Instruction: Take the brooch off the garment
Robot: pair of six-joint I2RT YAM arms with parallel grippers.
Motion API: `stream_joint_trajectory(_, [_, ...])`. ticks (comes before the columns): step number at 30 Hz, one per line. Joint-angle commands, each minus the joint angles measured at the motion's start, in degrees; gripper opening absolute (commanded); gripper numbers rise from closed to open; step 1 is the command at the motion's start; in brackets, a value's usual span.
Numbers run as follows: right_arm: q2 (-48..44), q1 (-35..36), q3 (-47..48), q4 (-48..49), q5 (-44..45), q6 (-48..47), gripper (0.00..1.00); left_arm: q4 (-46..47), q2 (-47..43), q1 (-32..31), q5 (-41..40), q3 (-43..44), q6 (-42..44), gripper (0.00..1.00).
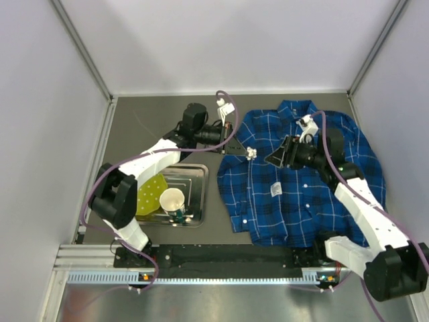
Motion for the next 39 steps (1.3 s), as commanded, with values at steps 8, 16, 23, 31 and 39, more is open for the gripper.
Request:
stream_joint_trajectory(8, [-0.6, -1.4, 5.4, 5.3, -17.8, 2.8, 0.67, 5.1, -1.5, -1.1, 10.3, 0.9, -4.4, 0.0])
stream_joint_trajectory(16, [-1.3, -1.5, 2.5, 13.7, -26.7, 7.9, 0.63, 7.2, -1.2, -3.4, 13.5, 1.5, -5.7, 0.0])
stream_joint_trajectory(23, [-0.3, -1.4, 1.2, 14.9, -27.4, 7.3, 0.49, 15.8, 0.3, -3.5, 16.2, 1.3, -12.6, 0.0])
stream_joint_trajectory(31, [-0.3, -1.4, 0.0, 16.8, -29.0, 8.6, 0.39, 30.0, 1.7, -3.5, 18.4, -0.2, -24.0, 0.0])
stream_joint_trajectory(39, [-4.3, -1.4, -0.6, 14.9, -23.2, 9.4, 0.46, 51.9, 4.3, -3.5, 20.5, -2.4, -41.1, 0.0])
